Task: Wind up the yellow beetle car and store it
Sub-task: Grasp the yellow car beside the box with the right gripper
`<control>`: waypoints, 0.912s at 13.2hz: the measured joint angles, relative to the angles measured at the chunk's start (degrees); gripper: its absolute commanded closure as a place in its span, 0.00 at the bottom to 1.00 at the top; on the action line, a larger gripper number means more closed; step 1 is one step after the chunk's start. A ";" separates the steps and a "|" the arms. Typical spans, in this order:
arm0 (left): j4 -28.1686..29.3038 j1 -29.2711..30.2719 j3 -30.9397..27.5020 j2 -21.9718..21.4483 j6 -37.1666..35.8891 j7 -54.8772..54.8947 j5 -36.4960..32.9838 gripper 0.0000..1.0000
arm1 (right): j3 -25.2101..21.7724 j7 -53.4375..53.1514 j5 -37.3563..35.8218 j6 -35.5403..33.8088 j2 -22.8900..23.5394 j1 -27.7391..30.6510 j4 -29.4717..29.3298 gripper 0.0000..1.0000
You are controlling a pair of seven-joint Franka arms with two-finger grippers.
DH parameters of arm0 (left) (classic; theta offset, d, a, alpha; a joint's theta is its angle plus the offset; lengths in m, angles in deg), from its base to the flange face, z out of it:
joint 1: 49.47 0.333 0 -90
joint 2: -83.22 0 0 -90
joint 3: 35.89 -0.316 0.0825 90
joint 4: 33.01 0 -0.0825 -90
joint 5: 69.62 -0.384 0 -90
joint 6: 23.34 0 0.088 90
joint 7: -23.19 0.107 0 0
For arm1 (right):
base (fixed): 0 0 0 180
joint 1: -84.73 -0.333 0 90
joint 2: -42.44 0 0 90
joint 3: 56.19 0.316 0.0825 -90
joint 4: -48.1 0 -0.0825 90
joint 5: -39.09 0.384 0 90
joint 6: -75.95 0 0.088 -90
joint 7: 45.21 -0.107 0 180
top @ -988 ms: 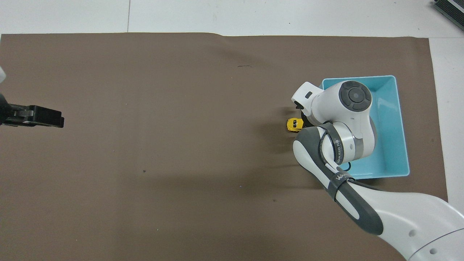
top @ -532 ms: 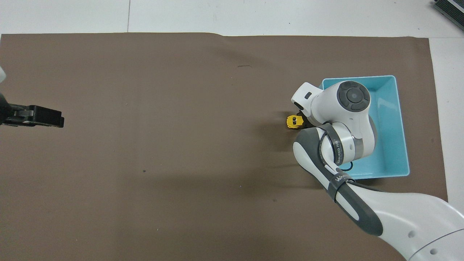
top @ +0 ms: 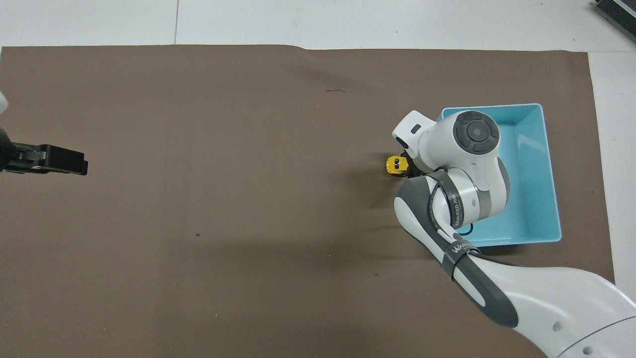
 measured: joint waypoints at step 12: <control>0.00 0.00 0.00 0.00 0.00 0.00 0.00 0.00 | -0.19 -2.22 0.07 -8.17 -1.37 -0.87 -6.12 0.88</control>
